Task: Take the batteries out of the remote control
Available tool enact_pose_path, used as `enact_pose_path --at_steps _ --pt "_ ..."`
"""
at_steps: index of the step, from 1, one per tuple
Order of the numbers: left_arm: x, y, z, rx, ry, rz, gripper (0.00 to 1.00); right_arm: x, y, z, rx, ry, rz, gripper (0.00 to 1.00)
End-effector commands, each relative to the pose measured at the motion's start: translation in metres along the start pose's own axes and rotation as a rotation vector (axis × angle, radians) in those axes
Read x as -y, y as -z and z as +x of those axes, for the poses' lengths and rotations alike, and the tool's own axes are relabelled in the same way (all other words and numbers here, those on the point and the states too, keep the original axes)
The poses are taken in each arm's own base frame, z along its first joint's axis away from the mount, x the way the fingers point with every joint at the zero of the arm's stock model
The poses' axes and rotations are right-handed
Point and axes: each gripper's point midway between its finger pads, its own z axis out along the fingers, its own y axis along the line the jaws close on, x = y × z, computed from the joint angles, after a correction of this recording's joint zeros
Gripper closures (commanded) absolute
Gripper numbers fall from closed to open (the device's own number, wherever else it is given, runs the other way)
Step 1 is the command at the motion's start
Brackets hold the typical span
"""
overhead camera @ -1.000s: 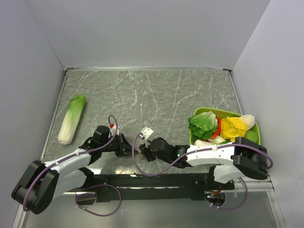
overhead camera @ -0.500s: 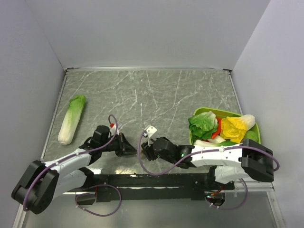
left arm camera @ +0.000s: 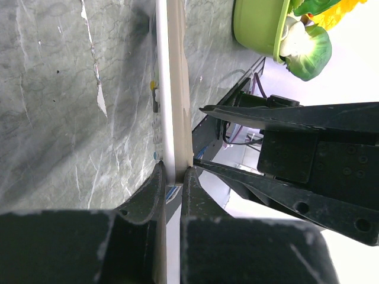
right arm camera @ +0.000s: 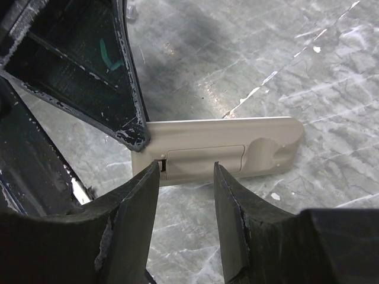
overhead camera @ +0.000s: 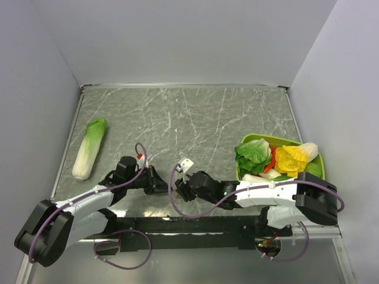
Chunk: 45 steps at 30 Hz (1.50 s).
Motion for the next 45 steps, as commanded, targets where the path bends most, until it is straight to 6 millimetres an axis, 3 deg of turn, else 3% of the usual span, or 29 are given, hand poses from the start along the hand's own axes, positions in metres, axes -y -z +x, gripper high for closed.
enact_pose_path --at_steps 1,15,28,37,45 --pt "0.013 0.000 -0.004 0.010 -0.031 0.042 0.99 -0.004 -0.004 -0.006 0.024 -0.021 -0.015 0.51" --pt "0.014 0.000 -0.004 0.005 -0.029 0.042 0.99 -0.005 -0.007 -0.002 0.019 -0.021 -0.021 0.51" --pt "0.017 -0.001 -0.004 -0.011 -0.026 0.051 0.99 0.007 -0.010 0.007 0.009 0.004 0.043 0.55" --pt "0.022 0.000 -0.003 -0.020 -0.024 0.069 0.99 0.001 -0.004 0.011 0.053 0.095 0.040 0.54" --pt "0.023 0.001 -0.001 -0.030 -0.017 0.074 0.99 0.007 -0.009 0.018 0.031 0.174 0.150 0.55"
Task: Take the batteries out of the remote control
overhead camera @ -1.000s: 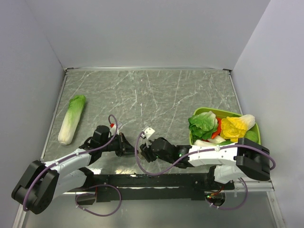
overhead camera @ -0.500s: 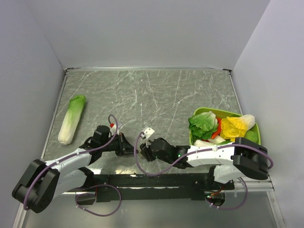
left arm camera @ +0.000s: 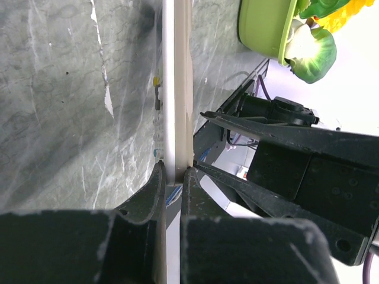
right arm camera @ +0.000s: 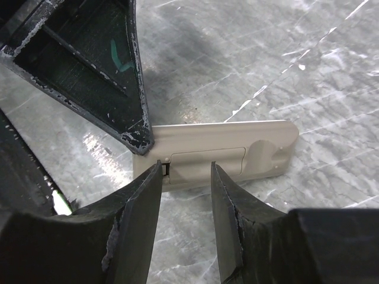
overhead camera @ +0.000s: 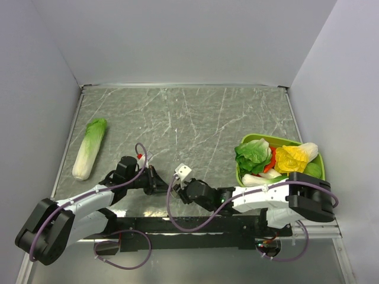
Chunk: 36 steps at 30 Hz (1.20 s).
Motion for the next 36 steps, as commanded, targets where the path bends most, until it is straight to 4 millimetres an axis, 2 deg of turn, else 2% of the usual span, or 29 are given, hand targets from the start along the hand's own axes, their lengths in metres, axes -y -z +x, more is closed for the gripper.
enact_pose_path --at_steps 1,10,23,28,36 --pt "0.026 0.002 0.000 -0.033 -0.022 0.084 0.99 0.008 -0.004 0.014 -0.047 0.081 0.087 0.54" --pt "0.024 0.002 0.002 -0.042 -0.014 0.085 0.99 0.015 -0.003 0.013 -0.058 0.160 0.203 0.55" --pt "0.021 0.001 0.003 -0.044 -0.008 0.075 0.99 0.014 -0.003 0.011 -0.062 0.236 0.286 0.55" --pt "0.019 0.001 0.004 -0.047 -0.004 0.076 0.99 0.007 -0.002 0.008 -0.061 0.258 0.303 0.55" --pt "0.017 0.002 0.006 -0.046 0.001 0.071 0.99 0.011 -0.004 0.007 -0.079 0.285 0.367 0.55"
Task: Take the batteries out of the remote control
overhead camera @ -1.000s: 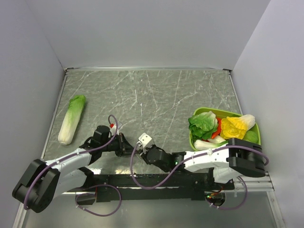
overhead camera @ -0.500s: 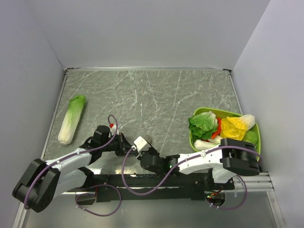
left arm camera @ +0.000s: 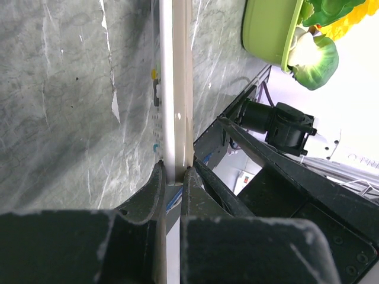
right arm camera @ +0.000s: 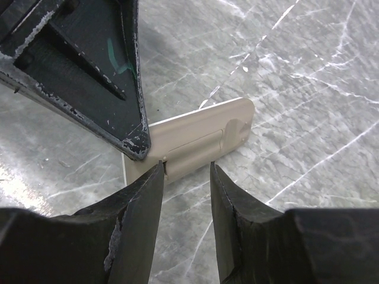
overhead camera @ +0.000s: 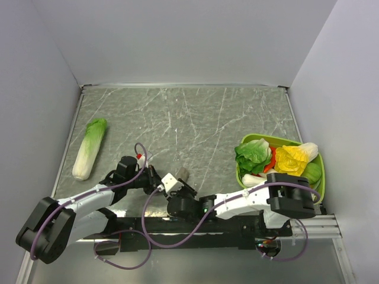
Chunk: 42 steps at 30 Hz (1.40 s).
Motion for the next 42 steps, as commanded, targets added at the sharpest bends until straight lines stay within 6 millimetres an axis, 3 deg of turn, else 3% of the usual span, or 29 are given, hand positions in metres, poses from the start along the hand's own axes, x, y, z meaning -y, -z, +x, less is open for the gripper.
enact_pose_path --at_steps 1,11,17,18,19,21,22,23,24,25,26,30,34,42 --pt "0.021 0.004 0.009 -0.059 -0.009 0.087 0.99 0.005 -0.004 0.010 -0.050 0.060 0.058 0.55" --pt "0.018 0.003 0.009 -0.060 -0.003 0.076 0.99 0.005 -0.004 0.007 -0.072 0.073 0.079 0.55" --pt "0.019 0.003 0.009 -0.065 -0.006 0.064 0.99 0.015 0.002 -0.006 -0.060 -0.063 -0.027 0.55" --pt "0.024 0.004 0.011 -0.081 -0.011 0.094 0.99 0.018 0.005 -0.013 -0.045 -0.087 -0.050 0.55" --pt "0.027 0.005 0.012 -0.092 -0.010 0.111 0.99 0.011 0.008 -0.005 -0.061 -0.090 -0.120 0.55" --pt "0.029 0.005 0.016 -0.121 0.002 0.126 0.99 0.013 0.011 -0.023 -0.004 -0.197 -0.208 0.54" --pt "0.029 0.005 0.016 -0.124 0.004 0.123 0.99 0.012 0.014 -0.013 -0.014 -0.220 -0.251 0.54" --pt "0.029 0.004 0.015 -0.122 -0.006 0.117 0.99 0.001 0.020 -0.020 0.005 -0.264 -0.366 0.53" --pt "0.028 0.005 0.016 -0.132 0.000 0.108 0.99 0.011 0.024 -0.029 0.038 -0.315 -0.388 0.53" --pt "0.032 0.005 0.015 -0.137 -0.009 0.118 0.99 0.014 0.025 -0.020 0.028 -0.336 -0.413 0.53" --pt "0.033 0.005 0.016 -0.149 -0.006 0.121 0.99 0.009 0.035 -0.026 0.046 -0.356 -0.497 0.52" --pt "0.033 0.004 0.015 -0.183 -0.006 0.094 0.99 0.021 0.033 -0.017 0.023 -0.387 -0.521 0.49" --pt "0.039 0.004 0.014 -0.224 0.016 0.119 0.99 0.010 0.037 -0.021 0.029 -0.412 -0.602 0.47" --pt "0.021 -0.004 0.006 -0.232 0.066 0.060 0.99 0.005 0.033 -0.018 0.020 -0.419 -0.617 0.46"
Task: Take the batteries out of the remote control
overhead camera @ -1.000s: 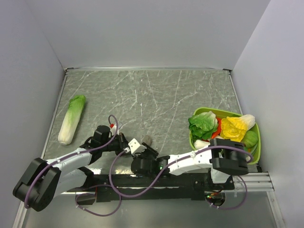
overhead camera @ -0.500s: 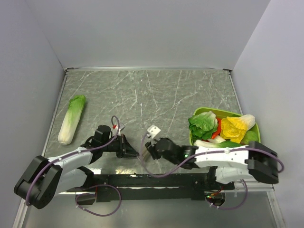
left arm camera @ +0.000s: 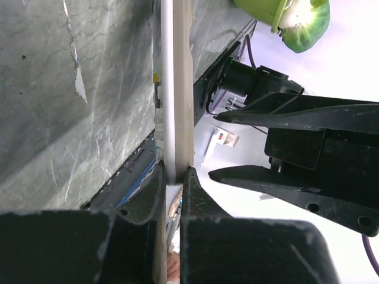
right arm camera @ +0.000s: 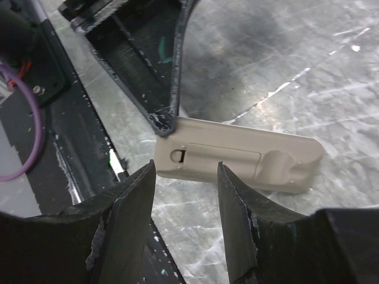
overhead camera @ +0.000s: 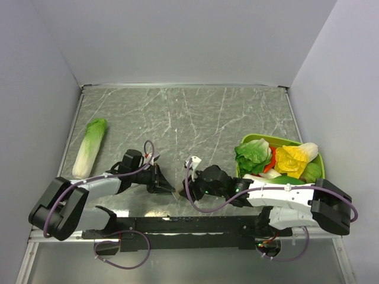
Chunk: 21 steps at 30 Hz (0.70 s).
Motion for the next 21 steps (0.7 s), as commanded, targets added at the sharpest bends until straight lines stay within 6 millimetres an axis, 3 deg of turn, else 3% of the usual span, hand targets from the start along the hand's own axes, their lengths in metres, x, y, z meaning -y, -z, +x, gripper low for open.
enact_pose_path --at_steps 1,8,21 --pt "0.010 0.002 -0.005 -0.014 -0.035 0.026 0.99 -0.005 -0.003 -0.010 0.041 -0.014 -0.032 0.46" --pt "0.007 0.001 -0.005 -0.009 -0.024 0.016 0.99 0.003 -0.012 -0.004 0.015 -0.013 0.001 0.47" --pt "0.006 0.002 -0.006 -0.003 -0.025 0.013 0.99 0.003 -0.014 -0.017 0.036 -0.020 0.006 0.49"
